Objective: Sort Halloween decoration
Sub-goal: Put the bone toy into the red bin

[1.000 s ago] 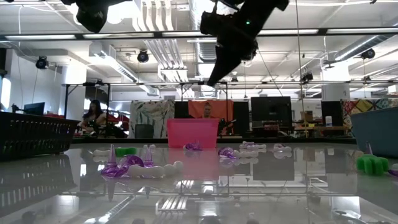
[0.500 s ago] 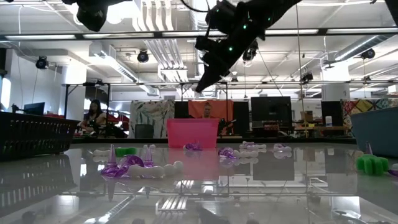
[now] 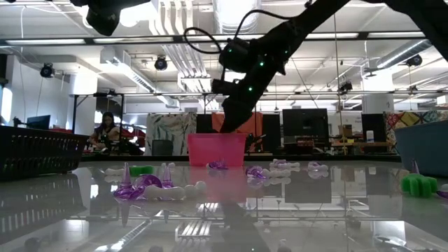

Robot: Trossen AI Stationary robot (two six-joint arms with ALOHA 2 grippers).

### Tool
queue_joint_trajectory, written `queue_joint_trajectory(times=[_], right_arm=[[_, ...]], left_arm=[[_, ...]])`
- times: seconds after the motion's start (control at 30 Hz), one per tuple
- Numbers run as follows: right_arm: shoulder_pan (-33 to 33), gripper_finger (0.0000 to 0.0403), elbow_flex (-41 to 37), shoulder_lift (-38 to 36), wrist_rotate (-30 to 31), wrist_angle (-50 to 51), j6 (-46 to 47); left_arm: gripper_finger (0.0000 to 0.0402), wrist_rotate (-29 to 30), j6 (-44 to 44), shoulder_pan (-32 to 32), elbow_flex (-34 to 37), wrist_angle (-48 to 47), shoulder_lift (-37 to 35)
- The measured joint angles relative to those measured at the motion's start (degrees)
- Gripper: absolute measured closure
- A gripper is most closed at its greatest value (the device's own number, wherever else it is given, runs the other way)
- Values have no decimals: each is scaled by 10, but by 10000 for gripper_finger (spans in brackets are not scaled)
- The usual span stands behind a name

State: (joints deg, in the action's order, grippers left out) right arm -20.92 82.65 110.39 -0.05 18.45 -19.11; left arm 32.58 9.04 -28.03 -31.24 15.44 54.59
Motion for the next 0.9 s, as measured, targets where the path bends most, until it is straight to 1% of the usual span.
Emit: queue_joint_trajectory(times=[0.27, 0.47, 0.53, 0.63, 0.9], right_arm=[[-2, 394, 44, 41, 5, 30, -9], [-2, 393, 46, 38, 6, 38, -4], [-2, 387, 46, 35, 7, 38, 1], [-5, 366, 46, 35, 7, 38, 12], [-5, 285, 46, 30, 16, 42, 20]], left_arm=[[309, 0, 0, 0, 0, 0, 0], [309, 0, 0, 0, 0, 0, 0], [309, 0, 0, 0, 0, 0, 0], [309, 0, 0, 0, 0, 0, 0], [309, 0, 4, 0, 0, 0, 0]])
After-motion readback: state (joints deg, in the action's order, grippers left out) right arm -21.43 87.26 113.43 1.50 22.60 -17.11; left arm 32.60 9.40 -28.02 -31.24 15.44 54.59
